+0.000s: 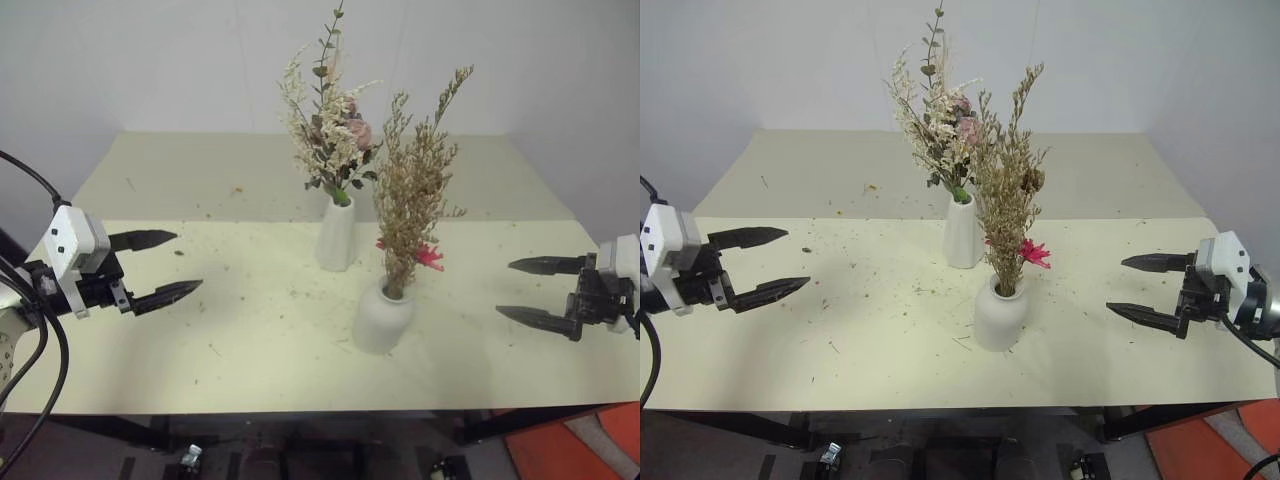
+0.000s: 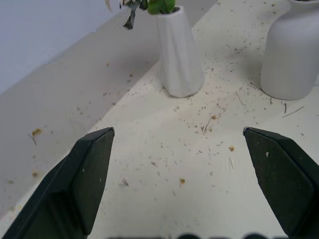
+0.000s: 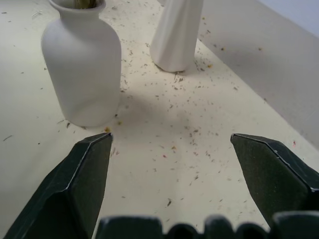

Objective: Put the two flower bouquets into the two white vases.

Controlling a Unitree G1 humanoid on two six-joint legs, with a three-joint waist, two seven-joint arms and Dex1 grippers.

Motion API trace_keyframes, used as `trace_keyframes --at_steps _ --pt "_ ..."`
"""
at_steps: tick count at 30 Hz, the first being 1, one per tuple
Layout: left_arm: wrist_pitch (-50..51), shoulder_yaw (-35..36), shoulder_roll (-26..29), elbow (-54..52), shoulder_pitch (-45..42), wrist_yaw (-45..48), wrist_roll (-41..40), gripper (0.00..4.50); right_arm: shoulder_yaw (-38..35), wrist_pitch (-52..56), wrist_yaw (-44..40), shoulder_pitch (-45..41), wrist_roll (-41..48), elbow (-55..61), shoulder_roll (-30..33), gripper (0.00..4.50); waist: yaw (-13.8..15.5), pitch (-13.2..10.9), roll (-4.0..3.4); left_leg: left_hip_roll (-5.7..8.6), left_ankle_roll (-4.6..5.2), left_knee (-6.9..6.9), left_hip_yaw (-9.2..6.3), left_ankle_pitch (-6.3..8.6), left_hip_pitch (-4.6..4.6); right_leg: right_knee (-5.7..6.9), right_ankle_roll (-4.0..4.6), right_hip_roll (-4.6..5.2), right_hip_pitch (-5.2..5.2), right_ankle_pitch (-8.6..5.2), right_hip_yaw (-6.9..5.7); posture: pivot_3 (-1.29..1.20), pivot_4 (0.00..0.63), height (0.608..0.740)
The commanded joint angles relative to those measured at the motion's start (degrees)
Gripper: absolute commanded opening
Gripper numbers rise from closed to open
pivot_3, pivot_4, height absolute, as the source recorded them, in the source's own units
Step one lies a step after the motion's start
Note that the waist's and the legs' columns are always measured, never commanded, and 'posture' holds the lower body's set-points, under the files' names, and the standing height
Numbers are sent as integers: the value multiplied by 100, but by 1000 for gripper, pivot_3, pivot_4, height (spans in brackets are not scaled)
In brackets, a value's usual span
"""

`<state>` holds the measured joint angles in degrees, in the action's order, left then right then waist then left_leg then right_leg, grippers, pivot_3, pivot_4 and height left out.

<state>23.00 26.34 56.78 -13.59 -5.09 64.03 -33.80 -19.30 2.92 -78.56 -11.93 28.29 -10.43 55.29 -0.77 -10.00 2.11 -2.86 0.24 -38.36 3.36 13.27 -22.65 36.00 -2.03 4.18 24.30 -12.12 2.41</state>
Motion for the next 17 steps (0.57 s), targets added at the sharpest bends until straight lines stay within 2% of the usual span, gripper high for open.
trace_keyframes --at_steps 1,10,17 --pt "121 313 19 -333 89 -46 -206 4500 -299 150 76 148 168 332 89 4448 1 0 0 0 0 0 0 0 -1 0 1 0 1 -1 0 0 150 740" --pt "146 -1 -122 -340 -52 -175 -250 4500 -587 553 35 268 378 599 295 4448 -2 0 0 0 0 1 0 0 0 -1 2 0 0 -2 0 0 150 740" --pt "-170 -278 -389 -335 -178 -603 148 4500 -700 431 306 255 139 531 307 4448 1 0 0 1 0 1 0 0 0 -1 3 0 -2 -1 0 0 150 740"
